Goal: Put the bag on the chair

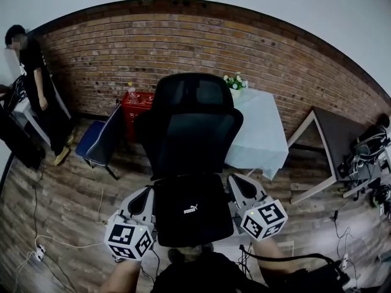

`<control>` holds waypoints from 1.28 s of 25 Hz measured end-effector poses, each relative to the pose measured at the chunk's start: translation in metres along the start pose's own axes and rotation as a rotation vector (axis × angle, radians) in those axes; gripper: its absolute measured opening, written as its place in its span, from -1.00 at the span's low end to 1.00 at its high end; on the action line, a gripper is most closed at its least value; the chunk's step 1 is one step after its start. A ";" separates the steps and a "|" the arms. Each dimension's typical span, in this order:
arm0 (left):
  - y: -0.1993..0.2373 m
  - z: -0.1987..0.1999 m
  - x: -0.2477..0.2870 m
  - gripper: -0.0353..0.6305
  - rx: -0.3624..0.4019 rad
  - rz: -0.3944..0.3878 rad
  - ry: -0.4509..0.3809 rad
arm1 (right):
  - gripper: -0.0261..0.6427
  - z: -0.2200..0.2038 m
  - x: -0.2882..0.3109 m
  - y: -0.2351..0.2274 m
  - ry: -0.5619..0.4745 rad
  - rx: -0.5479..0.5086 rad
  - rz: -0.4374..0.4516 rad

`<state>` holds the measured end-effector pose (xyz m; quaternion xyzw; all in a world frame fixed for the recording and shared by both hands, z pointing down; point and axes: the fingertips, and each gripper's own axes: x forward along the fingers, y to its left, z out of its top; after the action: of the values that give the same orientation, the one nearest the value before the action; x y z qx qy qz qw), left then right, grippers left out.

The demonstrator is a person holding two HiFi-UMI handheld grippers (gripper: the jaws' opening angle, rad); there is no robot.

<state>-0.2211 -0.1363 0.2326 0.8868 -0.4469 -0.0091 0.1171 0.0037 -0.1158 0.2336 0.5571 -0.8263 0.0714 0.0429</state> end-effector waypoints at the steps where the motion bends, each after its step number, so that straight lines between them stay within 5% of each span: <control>1: -0.005 0.007 -0.001 -0.86 0.014 0.002 -0.011 | -0.87 0.005 -0.001 -0.002 -0.004 -0.003 0.004; 32: -0.032 0.048 -0.015 -0.86 0.113 0.187 -0.148 | -0.87 0.035 -0.026 -0.024 -0.092 -0.030 0.083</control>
<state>-0.2107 -0.1157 0.1779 0.8434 -0.5348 -0.0384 0.0340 0.0362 -0.1074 0.1966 0.5244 -0.8507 0.0352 0.0100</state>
